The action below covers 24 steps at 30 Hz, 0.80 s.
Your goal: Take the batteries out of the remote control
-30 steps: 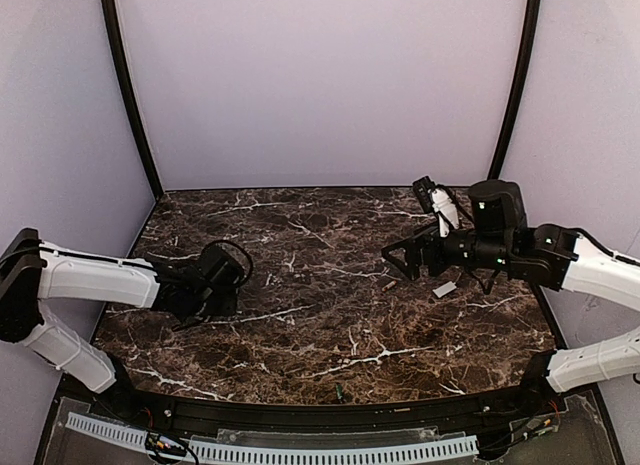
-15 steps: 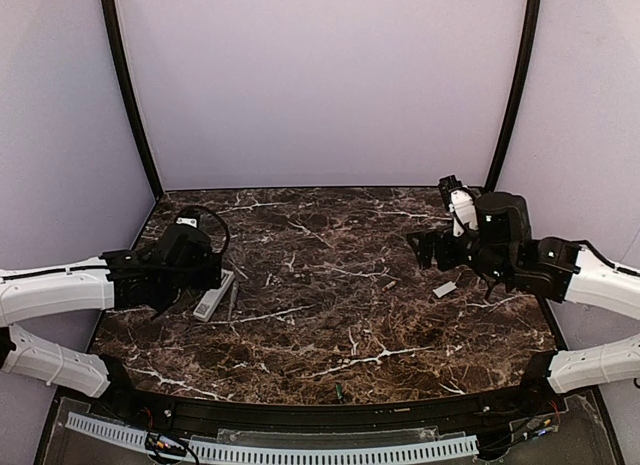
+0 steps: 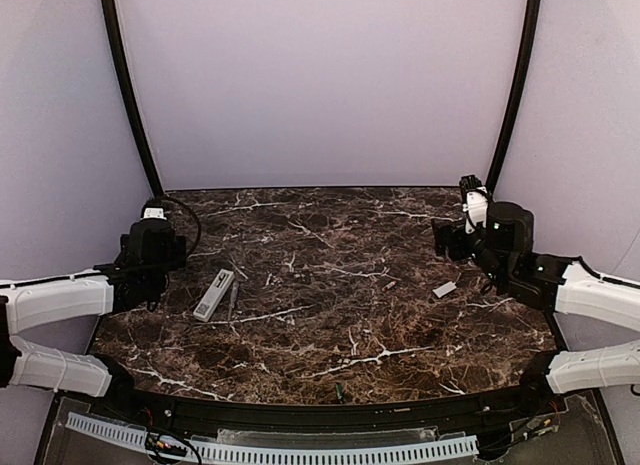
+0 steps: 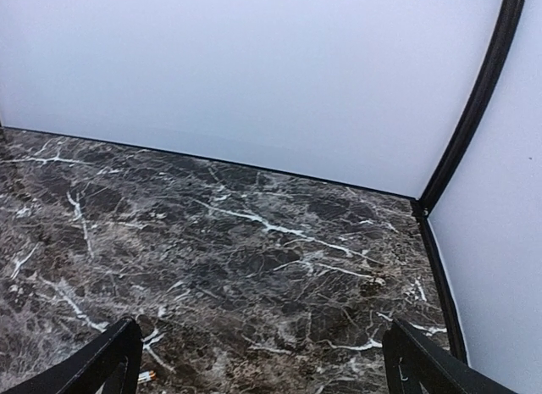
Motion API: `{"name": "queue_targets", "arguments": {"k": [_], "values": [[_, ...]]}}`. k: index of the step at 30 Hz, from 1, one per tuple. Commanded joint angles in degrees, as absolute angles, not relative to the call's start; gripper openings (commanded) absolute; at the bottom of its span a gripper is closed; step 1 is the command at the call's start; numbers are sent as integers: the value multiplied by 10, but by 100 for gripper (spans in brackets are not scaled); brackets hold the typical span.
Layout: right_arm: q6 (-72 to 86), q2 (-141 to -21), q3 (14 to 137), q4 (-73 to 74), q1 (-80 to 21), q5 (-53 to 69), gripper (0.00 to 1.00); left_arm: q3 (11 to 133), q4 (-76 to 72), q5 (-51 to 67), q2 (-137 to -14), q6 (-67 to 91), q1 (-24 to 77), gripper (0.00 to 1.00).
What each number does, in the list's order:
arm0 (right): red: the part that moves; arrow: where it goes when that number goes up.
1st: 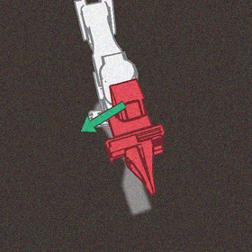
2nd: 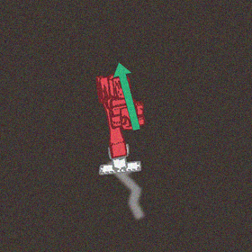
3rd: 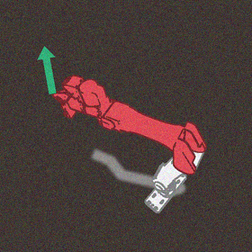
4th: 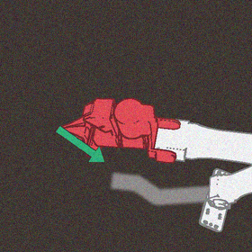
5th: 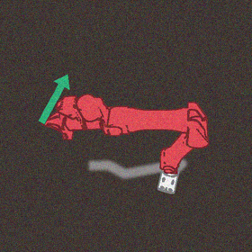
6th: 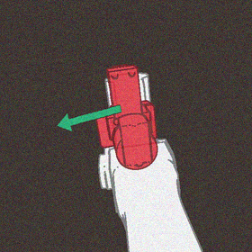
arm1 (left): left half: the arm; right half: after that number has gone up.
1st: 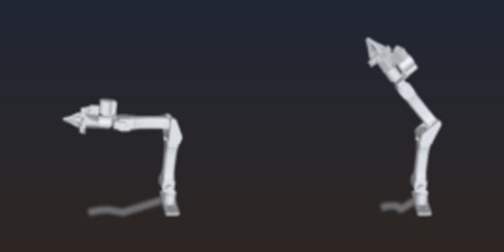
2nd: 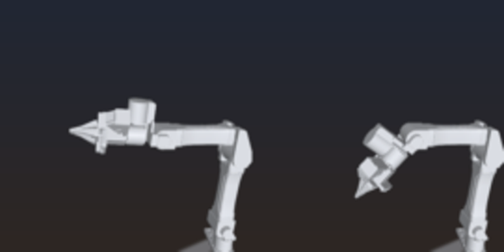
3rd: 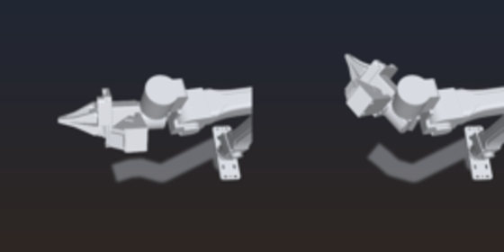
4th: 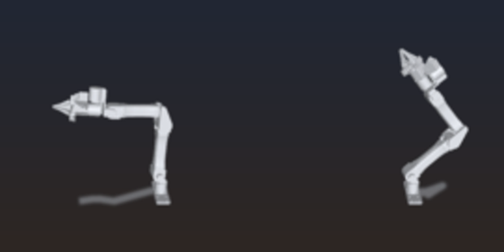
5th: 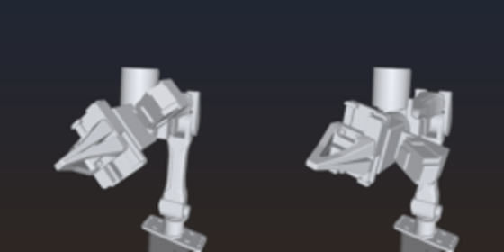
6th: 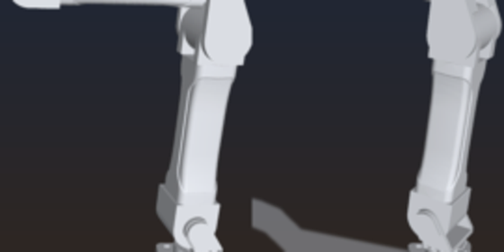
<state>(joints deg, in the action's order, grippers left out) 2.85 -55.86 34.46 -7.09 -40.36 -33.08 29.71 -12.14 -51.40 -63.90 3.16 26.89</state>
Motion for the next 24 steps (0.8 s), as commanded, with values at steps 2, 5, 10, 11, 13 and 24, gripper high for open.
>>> {"name": "queue_targets", "arguments": {"k": [2, 5, 10, 11, 13, 24], "values": [[28, -589, 356, -115, -338, -342, 99, 239, -343, -488, -696, -75, 200, 96], [56, -612, 363, -95, -291, -335, 99, 228, -394, -470, -735, -68, 164, 96], [56, -628, 330, -120, -226, -275, 98, 200, -519, -434, -797, -86, 133, 94], [57, -629, 320, -132, -213, -260, 99, 195, -531, -422, -804, -91, 130, 94], [42, -631, 289, -179, -195, -247, 99, 187, -578, -409, -829, -92, 123, 93], [-27, -662, 113, -475, -102, -156, 99, 169, -657, -293, -881, -82, 94, 91]]}}
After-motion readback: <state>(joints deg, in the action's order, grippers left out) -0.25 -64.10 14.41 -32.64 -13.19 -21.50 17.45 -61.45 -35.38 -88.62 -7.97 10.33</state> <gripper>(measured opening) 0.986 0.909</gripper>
